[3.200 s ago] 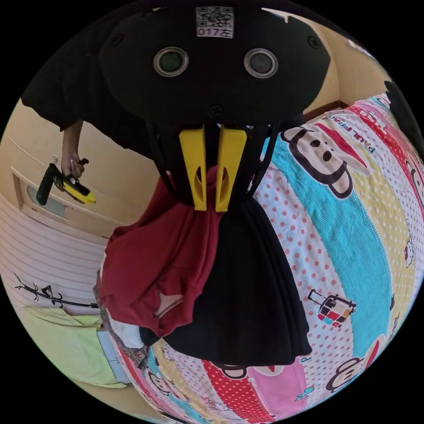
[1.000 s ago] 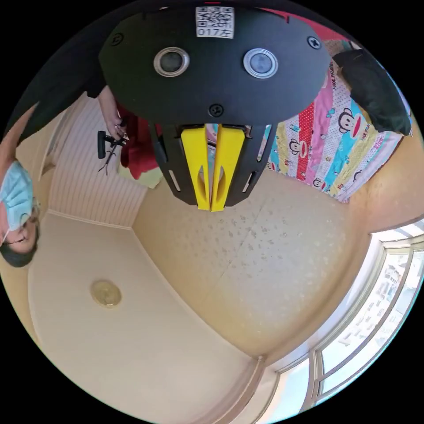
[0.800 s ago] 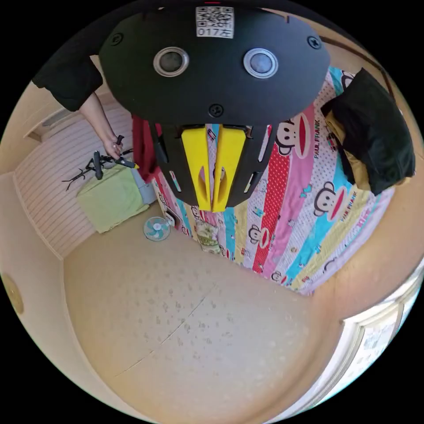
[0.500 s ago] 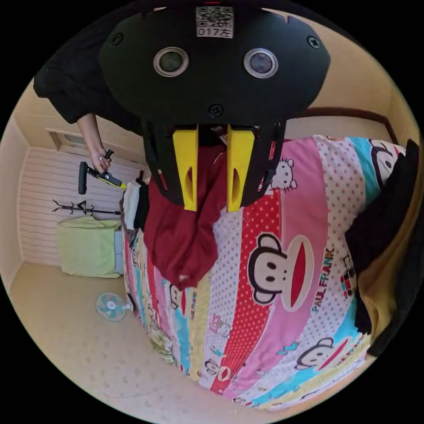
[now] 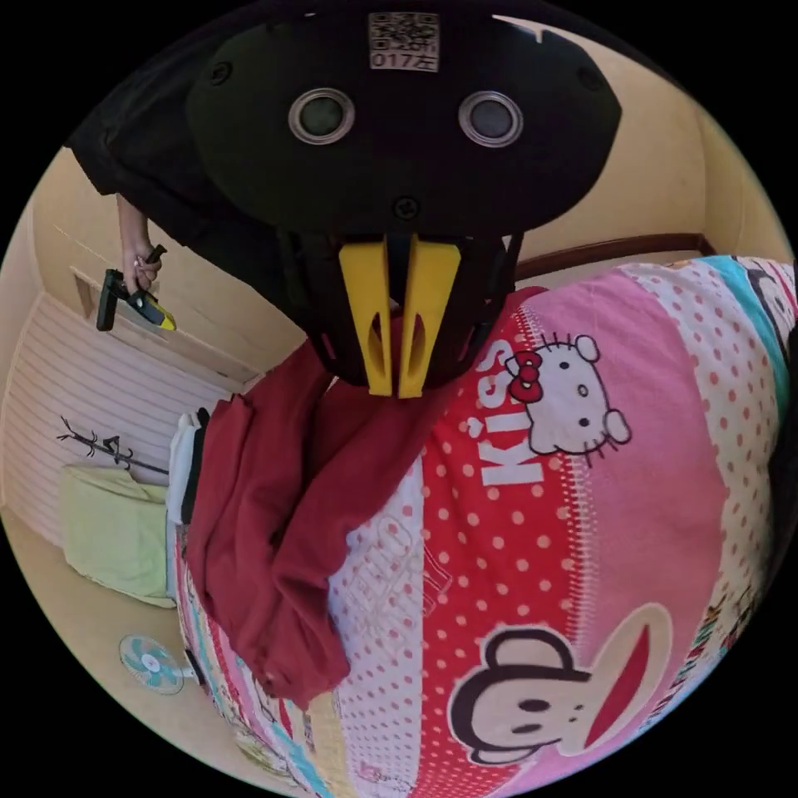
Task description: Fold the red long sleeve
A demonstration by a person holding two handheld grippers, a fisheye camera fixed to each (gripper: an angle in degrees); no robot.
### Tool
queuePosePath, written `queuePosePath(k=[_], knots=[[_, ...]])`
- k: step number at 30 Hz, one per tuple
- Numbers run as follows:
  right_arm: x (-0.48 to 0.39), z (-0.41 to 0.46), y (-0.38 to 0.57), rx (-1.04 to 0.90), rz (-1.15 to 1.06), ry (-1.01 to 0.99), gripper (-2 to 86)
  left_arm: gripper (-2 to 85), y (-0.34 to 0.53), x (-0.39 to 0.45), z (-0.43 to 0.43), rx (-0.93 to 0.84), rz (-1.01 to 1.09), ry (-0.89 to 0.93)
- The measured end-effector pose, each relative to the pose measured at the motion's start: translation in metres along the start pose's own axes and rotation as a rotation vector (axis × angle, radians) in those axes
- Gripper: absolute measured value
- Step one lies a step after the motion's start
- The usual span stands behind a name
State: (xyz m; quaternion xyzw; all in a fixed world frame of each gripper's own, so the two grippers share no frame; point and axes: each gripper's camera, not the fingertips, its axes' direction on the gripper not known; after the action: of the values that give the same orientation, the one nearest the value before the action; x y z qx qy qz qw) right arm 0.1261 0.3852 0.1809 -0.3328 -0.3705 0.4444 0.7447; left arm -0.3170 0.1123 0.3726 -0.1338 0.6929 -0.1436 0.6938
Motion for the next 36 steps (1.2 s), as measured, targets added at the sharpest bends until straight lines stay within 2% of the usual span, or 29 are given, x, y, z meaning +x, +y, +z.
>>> queuePosePath(k=[1,2,4,5,7,10,12,14,16,17,19,22,25,28,31,33,34,36], knots=[[-0.004,-0.002,-0.001,-0.007,-0.009,0.015,3.7,0.2,0.015,-0.007,-0.045,0.132,-0.027,0.031],[-0.011,-0.006,-0.002,-0.017,-0.030,0.039,3.8,0.1,0.023,-0.010,-0.067,0.192,-0.035,0.029],[-0.022,-0.012,-0.004,-0.023,-0.069,0.061,3.9,-0.2,0.053,-0.020,-0.145,0.418,-0.075,-0.021],[-0.030,-0.016,-0.008,-0.029,-0.099,0.074,3.9,-0.2,0.059,-0.022,-0.160,0.468,-0.093,-0.028],[-0.041,-0.018,-0.018,-0.048,-0.136,0.098,4.4,0.3,0.077,-0.027,-0.210,0.679,-0.216,-0.100],[-0.060,-0.026,-0.046,-0.061,-0.173,0.130,6.1,4.8,0.077,-0.003,-0.237,0.804,-0.070,-0.140],[-0.080,-0.034,-0.076,-0.044,-0.232,0.126,7.0,6.2,0.065,0.011,-0.228,0.748,0.001,-0.089],[-0.095,-0.035,-0.105,-0.058,-0.258,0.139,7.7,7.2,0.047,0.024,-0.203,0.609,0.086,0.016],[-0.110,-0.030,-0.138,-0.094,-0.287,0.139,8.6,8.8,0.024,0.041,-0.151,0.340,0.175,0.138],[-0.118,-0.023,-0.160,-0.139,-0.295,0.143,9.5,9.0,0.021,0.046,-0.137,0.279,0.188,0.149],[-0.127,-0.013,-0.191,-0.194,-0.283,0.174,11.2,10.1,0.014,0.061,-0.087,0.086,0.169,0.096],[-0.129,-0.002,-0.235,-0.211,-0.213,0.211,12.7,11.2,0.011,0.075,-0.050,-0.043,0.134,-0.015],[-0.117,0.020,-0.267,-0.332,-0.097,0.152,12.4,11.6,0.003,0.082,-0.027,-0.143,0.102,-0.075],[-0.106,0.031,-0.279,-0.408,-0.040,0.037,7.8,11.8,-0.008,0.079,-0.016,-0.189,0.049,-0.095],[-0.097,0.003,-0.293,-0.459,-0.092,-0.260,4.0,11.8,-0.022,0.068,-0.007,-0.205,-0.019,-0.080],[-0.082,-0.057,-0.305,-0.416,-0.136,-0.684,3.3,11.8,-0.029,0.060,0.000,-0.212,-0.057,-0.062],[-0.076,-0.078,-0.309,-0.373,-0.143,-0.784,3.2,11.8,-0.033,0.056,0.003,-0.209,-0.070,-0.050],[-0.028,-0.176,-0.326,-0.019,-0.158,-1.101,3.3,11.9,-0.037,0.054,0.011,-0.211,-0.073,-0.049]])
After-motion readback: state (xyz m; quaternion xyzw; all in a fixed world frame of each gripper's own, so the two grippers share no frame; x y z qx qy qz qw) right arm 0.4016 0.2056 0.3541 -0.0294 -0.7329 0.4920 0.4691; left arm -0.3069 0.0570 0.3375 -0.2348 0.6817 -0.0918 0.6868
